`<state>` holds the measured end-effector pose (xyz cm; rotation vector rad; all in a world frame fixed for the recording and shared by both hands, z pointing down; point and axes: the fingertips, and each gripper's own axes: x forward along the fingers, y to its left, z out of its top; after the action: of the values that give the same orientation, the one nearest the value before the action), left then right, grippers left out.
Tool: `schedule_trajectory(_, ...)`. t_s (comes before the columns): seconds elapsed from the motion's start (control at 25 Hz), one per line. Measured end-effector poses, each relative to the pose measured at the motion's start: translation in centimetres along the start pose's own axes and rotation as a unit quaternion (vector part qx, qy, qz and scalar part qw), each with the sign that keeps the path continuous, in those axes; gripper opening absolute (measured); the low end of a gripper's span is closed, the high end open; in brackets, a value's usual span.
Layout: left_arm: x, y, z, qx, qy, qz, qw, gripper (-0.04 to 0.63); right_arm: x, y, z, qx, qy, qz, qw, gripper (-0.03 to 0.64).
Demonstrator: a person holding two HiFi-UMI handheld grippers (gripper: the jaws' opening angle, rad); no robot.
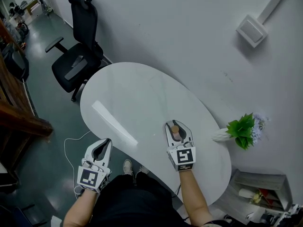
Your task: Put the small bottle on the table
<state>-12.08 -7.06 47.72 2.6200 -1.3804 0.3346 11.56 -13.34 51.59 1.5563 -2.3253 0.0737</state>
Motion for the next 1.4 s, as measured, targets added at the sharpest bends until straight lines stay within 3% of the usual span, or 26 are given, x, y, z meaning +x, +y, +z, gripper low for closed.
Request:
schedule_trajectory(0.52,-0.1,-0.5,-0.4,0.004,0.009,-0.002,1.0000,0.014,2.4,1.3,-2.7,-0.005,0.011,0.013,1.000,0.103)
schedule_trajectory(1.4,-0.7,-0.2,-0.7,0.005,0.015,0.013,0.9998,0.014,5.9,1.1,-7.0,0.025,0.050,-0.001,0.998,0.103)
